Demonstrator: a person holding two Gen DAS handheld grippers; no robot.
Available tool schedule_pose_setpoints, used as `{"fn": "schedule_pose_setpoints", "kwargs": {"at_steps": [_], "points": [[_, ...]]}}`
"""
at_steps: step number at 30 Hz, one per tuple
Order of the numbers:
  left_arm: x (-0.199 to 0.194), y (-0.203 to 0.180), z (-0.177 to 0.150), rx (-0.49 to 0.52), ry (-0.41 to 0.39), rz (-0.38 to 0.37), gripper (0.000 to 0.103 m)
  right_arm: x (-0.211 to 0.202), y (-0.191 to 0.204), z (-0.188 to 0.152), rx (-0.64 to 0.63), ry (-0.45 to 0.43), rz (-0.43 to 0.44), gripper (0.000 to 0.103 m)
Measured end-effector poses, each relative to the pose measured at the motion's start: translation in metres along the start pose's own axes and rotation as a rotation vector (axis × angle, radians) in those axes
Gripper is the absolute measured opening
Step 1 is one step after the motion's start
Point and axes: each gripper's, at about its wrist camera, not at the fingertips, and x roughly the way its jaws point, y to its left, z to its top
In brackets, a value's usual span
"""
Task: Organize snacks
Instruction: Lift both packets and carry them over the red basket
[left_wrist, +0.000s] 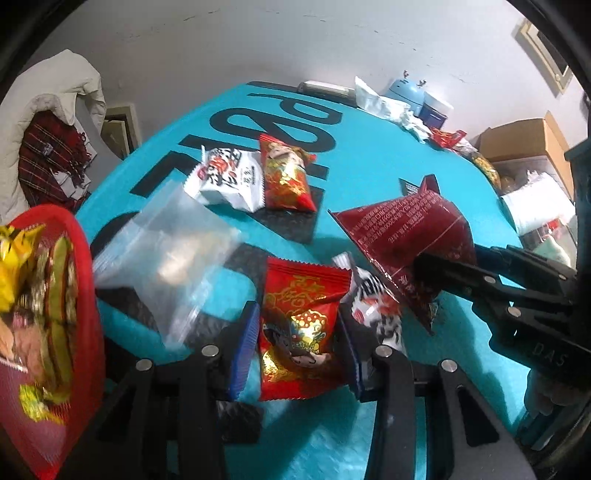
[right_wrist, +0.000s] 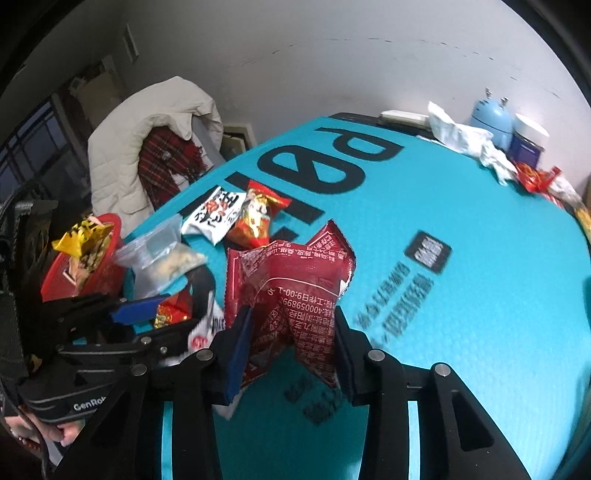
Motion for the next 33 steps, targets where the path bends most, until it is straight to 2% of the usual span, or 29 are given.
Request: {"fn": "schedule_pose_setpoints", "kwargs": {"at_steps": [10, 19, 22, 23, 25, 28, 33], "points": [[-0.023, -0.017, -0.032, 0.014, 0.02, -0.031, 0.041, -0.031, 0.0, -0.042, 0.049, 0.025, -0.024, 0.04], [-0.035, -0.032, -0.055, 0.049, 0.065, -0.077, 0.041, -0.053, 0.005, -0.074, 0.055, 0.06, 0.011, 0.042], [-0.031, -0.035, -0.058, 0.059, 0.083, -0.07, 0.041, -0.055, 0.005, -0.077, 0.049, 0.061, 0.003, 0.052], [-0.028, -0.035, -0.058, 0.056, 0.097, -0.073, 0.041, -0.052, 0.004, -0.077, 0.048, 0.068, -0.009, 0.062], [-0.027, -0.035, -0.057, 0.051, 0.092, -0.073, 0.041, -0.048, 0.003, -0.076, 0.054, 0.077, -0.015, 0.071], [-0.025, -0.034, -0.056, 0.05, 0.093, -0.074, 0.041, -0.041, 0.001, -0.074, 0.066, 0.101, 0.022, 0.071], [-0.025, -0.033, -0.057, 0.052, 0.077, -0.072, 0.041, -0.038, 0.003, -0.074, 0.05, 0.082, 0.032, 0.069]]}}
